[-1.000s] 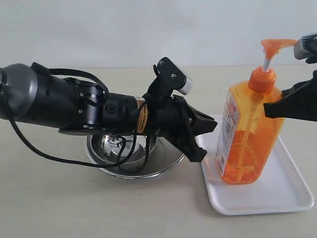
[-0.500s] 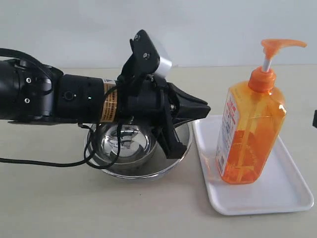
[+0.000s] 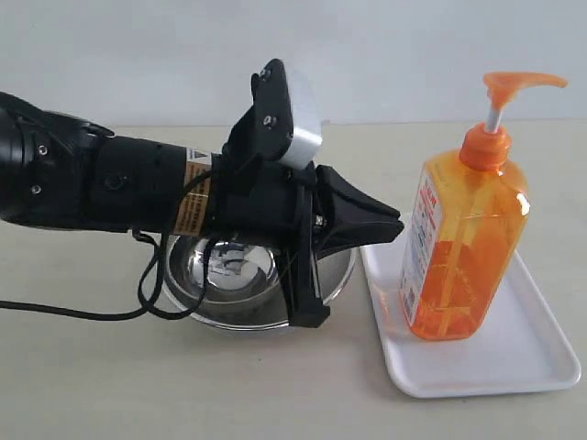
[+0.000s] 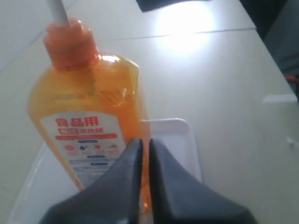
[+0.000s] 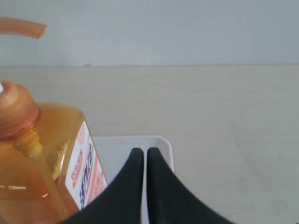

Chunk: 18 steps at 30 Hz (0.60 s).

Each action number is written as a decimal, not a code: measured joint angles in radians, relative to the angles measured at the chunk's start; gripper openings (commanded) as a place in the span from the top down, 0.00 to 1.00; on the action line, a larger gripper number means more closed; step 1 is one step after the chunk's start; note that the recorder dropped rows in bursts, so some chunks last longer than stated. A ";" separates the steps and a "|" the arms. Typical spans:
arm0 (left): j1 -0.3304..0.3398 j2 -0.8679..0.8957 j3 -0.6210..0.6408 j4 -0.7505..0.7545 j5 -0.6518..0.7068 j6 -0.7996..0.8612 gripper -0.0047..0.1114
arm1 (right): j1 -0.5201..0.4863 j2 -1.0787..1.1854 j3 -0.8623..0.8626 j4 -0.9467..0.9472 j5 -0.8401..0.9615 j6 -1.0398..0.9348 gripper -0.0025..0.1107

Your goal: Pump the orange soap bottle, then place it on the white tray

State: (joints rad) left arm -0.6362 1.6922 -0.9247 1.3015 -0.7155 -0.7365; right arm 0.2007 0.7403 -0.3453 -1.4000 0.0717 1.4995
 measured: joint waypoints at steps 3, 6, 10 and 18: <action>0.002 -0.051 0.000 0.062 0.068 -0.060 0.92 | 0.000 -0.012 0.038 0.000 -0.028 0.000 0.98; 0.024 -0.108 0.000 0.068 0.084 -0.075 0.92 | 0.000 -0.053 0.069 0.000 -0.041 0.000 0.98; 0.031 -0.140 0.000 0.069 0.086 -0.079 0.92 | 0.000 -0.093 0.071 0.000 -0.072 0.000 0.98; 0.031 -0.143 0.000 0.070 0.086 -0.079 0.92 | 0.000 -0.098 0.071 0.000 -0.088 0.002 0.98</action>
State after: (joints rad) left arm -0.6050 1.5497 -0.9247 1.3719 -0.6297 -0.8159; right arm 0.2007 0.6427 -0.2747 -1.4000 -0.0164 1.5015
